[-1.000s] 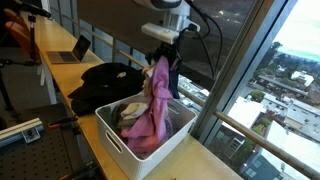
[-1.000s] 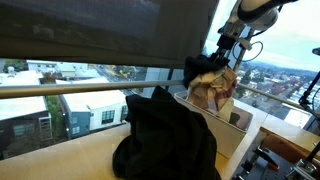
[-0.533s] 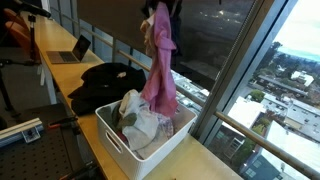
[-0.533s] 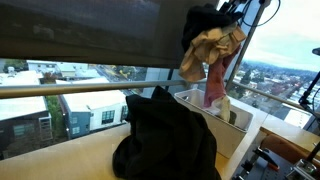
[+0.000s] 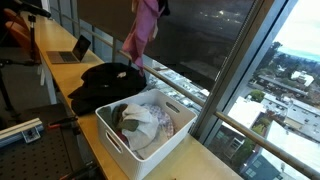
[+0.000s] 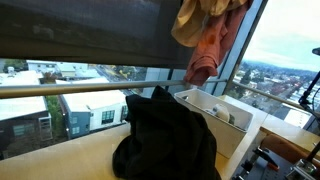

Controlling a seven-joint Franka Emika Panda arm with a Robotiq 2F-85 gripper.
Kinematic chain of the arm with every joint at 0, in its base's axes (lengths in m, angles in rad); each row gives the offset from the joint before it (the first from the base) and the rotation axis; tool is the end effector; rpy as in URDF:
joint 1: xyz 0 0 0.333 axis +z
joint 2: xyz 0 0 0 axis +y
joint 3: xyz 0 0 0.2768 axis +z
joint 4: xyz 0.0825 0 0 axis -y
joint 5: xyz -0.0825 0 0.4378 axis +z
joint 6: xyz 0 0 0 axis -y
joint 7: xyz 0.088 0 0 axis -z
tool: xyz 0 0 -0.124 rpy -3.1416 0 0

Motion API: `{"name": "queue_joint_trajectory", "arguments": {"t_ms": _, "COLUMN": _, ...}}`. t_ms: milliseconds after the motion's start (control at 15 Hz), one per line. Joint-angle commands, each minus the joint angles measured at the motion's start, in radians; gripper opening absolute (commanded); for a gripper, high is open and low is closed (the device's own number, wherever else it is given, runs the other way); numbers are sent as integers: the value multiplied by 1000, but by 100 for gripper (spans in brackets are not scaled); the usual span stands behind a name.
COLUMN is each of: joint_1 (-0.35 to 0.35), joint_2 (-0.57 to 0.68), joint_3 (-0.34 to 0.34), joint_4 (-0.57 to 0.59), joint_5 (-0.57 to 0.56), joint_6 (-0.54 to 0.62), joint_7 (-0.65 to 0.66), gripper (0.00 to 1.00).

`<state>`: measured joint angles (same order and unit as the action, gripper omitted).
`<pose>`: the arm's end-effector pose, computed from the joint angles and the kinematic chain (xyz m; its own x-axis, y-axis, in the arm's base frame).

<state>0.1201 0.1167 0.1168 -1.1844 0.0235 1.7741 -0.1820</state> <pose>0.6313 0.1489 0.7247 0.8100 0.3699 0.4551 0.3930 -0.9184 0.0470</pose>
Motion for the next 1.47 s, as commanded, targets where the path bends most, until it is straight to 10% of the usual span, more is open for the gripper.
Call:
{"name": "queue_joint_trajectory", "arguments": {"t_ms": 0, "joint_1": 29, "joint_2": 55, "joint_3": 19, "joint_4": 25, "joint_5": 2, "joint_6": -5, "joint_7": 25, "gripper": 0}}
{"name": "queue_joint_trajectory", "arguments": {"t_ms": 1400, "joint_1": 58, "joint_2": 126, "joint_3": 37, "joint_4": -758, "joint_5": 7, "joint_6": 366, "joint_7": 104, "gripper": 0}}
